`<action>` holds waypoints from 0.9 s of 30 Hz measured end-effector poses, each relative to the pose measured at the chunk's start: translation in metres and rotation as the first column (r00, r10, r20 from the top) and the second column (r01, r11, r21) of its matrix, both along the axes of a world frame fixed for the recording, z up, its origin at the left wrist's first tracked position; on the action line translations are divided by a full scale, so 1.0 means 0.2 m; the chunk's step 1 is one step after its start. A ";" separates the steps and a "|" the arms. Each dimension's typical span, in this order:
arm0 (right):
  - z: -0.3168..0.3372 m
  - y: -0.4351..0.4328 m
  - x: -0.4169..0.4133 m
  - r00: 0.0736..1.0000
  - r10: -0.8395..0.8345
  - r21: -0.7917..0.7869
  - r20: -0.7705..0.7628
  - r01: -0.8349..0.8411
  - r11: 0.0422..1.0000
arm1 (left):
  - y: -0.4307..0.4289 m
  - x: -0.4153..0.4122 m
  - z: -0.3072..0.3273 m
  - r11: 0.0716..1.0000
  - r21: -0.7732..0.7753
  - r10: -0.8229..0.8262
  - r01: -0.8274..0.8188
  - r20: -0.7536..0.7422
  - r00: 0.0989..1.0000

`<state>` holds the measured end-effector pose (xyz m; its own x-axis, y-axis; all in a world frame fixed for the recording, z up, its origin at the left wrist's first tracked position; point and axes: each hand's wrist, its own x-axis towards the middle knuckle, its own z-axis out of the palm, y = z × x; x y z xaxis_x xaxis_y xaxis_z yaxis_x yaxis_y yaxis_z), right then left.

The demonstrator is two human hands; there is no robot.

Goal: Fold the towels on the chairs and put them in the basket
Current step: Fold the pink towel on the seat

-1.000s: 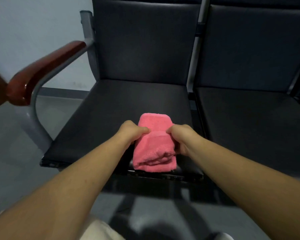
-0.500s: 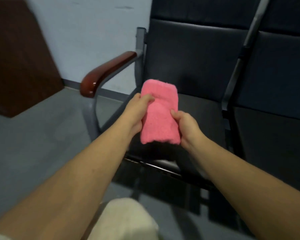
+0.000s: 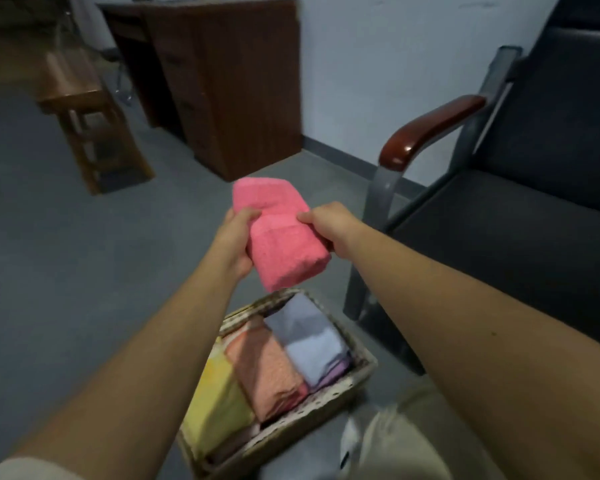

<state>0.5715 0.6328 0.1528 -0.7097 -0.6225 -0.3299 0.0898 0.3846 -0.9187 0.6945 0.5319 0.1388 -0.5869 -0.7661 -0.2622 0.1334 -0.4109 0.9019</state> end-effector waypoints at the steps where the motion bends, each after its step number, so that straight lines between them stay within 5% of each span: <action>1: -0.06 -0.05 0.06 0.999 0.039 0.035 -0.024 -0.039 0.999 | -0.03 0.08 -0.06 1.000 0.003 0.028 -0.028 0.004 1.000; 9: -0.71 -0.16 0.49 0.954 0.299 0.330 -0.006 -0.280 0.902 | -0.06 0.64 -0.73 0.993 0.089 0.058 -0.083 0.249 0.967; 12: -0.88 -0.14 0.64 0.950 0.310 0.322 0.034 -0.304 0.897 | -0.04 0.81 -0.91 0.992 0.097 0.038 -0.076 0.344 0.938; 15: -0.98 -0.12 0.75 0.941 0.288 0.240 0.177 -0.325 0.915 | -0.01 0.96 -1.01 0.996 -0.092 0.067 -0.020 0.540 0.839; 18: -1.03 -0.09 0.82 0.911 0.411 0.324 0.034 -0.399 0.858 | 0.05 1.02 -1.05 0.960 -0.257 0.125 0.110 0.747 0.653; 20: -1.04 -0.09 0.85 0.893 0.444 0.336 -0.072 -0.398 0.854 | 0.07 1.01 -1.06 0.937 -0.337 0.203 0.096 0.745 0.636; 22: -1.03 -0.12 0.85 0.899 0.428 0.260 -0.098 -0.392 0.883 | 0.08 1.02 -1.09 0.857 -0.480 0.265 0.190 0.724 0.637; 24: -1.00 -0.12 0.83 0.879 0.463 0.207 -0.114 -0.434 0.877 | 0.07 1.03 -1.11 0.632 -0.666 0.420 0.397 0.724 0.547; 27: -1.03 -0.10 0.74 0.699 0.627 0.396 -0.344 -0.497 0.772 | 0.04 1.01 -1.17 0.381 -0.727 0.424 0.571 0.686 0.591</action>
<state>0.7188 0.6119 -0.0529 -0.3562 -0.8906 -0.2829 -0.6007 0.4502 -0.6607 0.8972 0.5392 -0.0961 -0.6352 -0.7559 0.1587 -0.6696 0.6413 0.3746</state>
